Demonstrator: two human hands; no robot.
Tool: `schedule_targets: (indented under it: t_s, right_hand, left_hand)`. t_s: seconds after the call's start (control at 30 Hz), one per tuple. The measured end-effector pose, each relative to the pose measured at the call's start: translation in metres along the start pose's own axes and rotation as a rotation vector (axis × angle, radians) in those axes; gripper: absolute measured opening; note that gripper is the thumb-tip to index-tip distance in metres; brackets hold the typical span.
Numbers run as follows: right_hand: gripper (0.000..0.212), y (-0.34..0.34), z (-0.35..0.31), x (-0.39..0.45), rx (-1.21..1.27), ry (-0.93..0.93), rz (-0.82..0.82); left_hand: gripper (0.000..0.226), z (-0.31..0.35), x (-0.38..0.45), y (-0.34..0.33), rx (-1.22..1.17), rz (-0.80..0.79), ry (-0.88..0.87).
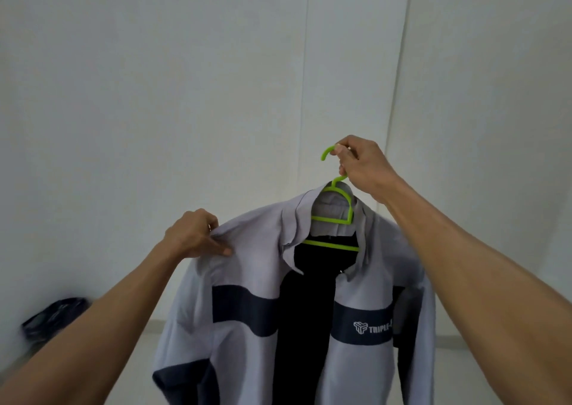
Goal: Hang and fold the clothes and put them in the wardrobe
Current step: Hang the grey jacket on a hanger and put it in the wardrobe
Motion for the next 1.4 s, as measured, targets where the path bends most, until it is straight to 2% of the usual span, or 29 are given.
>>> schedule_targets:
  t_s: [0.07,0.13,0.17,0.23,0.27,0.33,0.43,0.63,0.73,0.83,0.9,0.93,1.0,1.07,1.1,1.2,1.3,1.33,1.4]
  right_hand:
    - [0.019,-0.006,-0.005,-0.001,0.01,-0.004,-0.017]
    - [0.019,-0.016,-0.013,-0.002,0.03,0.01,-0.047]
    - [0.019,-0.022,-0.017,-0.003,0.03,0.019,-0.074]
    - [0.019,-0.036,-0.027,-0.004,0.02,0.037,-0.14]
    - [0.019,-0.043,-0.031,-0.004,0.017,0.044,-0.168]
    - [0.018,-0.051,-0.038,-0.004,0.021,0.05,-0.197]
    - [0.019,-0.057,-0.049,-0.004,-0.019,0.086,-0.22]
    - [0.019,-0.055,-0.053,-0.004,-0.036,0.109,-0.218]
    - [0.018,-0.05,-0.048,-0.008,0.04,0.099,-0.28]
    - [0.049,-0.036,-0.015,-0.015,-0.027,0.015,-0.349]
    - [0.071,-0.031,0.028,-0.031,-0.263,-0.102,-0.495]
    - [0.074,-0.032,0.052,-0.042,-0.385,-0.169,-0.577]
    - [0.059,-0.033,0.088,-0.061,-0.478,-0.266,-0.642]
    - [0.032,-0.035,0.097,-0.067,-0.407,-0.276,-0.606]
    - [0.028,-0.033,0.095,-0.064,-0.405,-0.256,-0.595]
    - [0.04,-0.025,0.084,-0.051,-0.479,-0.223,-0.627]
    - [0.049,-0.019,0.085,-0.049,-0.821,-0.244,-0.721]
    - [0.052,-0.02,0.086,-0.051,-0.868,-0.261,-0.738]
    - [0.067,-0.03,0.083,-0.055,-0.692,-0.28,-0.745]
  left_hand:
    - [0.067,0.001,-0.004,0.002,0.066,-0.054,0.036]
    - [0.082,0.018,-0.006,0.002,-0.032,-0.107,-0.056]
    - [0.077,0.034,-0.009,0.002,-0.117,-0.1,-0.148]
    - [0.052,0.068,-0.014,0.005,-0.269,-0.026,-0.328]
    - [0.043,0.084,-0.016,0.006,-0.318,0.0,-0.382]
    - [0.038,0.114,-0.015,0.002,-0.368,-0.011,-0.429]
    - [0.03,0.143,-0.01,-0.003,-0.364,-0.05,-0.442]
    - [0.021,0.156,0.001,-0.011,-0.393,-0.053,-0.491]
    - [0.018,0.156,0.001,-0.008,-0.376,0.032,-0.524]
    - [0.017,0.143,0.007,0.002,-0.387,0.115,-0.514]
    - [0.018,0.128,0.014,0.012,-0.413,0.134,-0.488]
    - [0.018,0.121,0.017,0.018,-0.426,0.133,-0.477]
    - [0.016,0.113,0.02,0.028,-0.436,0.126,-0.462]
    - [0.017,0.109,0.021,0.033,-0.403,0.116,-0.458]
    - [0.019,0.107,0.021,0.034,-0.37,0.114,-0.459]
    - [0.018,0.101,0.021,0.036,-0.327,0.129,-0.453]
    - [0.015,0.097,0.019,0.04,-0.363,0.141,-0.44]
    - [0.014,0.097,0.02,0.041,-0.372,0.142,-0.443]
    - [0.013,0.097,0.018,0.044,-0.372,0.141,-0.451]
Point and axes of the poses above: each hand's wrist, its own x-axis towards the middle knuckle, its own y-axis out of the back of the hand, z = x × y, the point moved 6 cm from there along x, towards the middle knuckle, and after that the axes turned 9 degrees about -x, right-handed, at the moved point
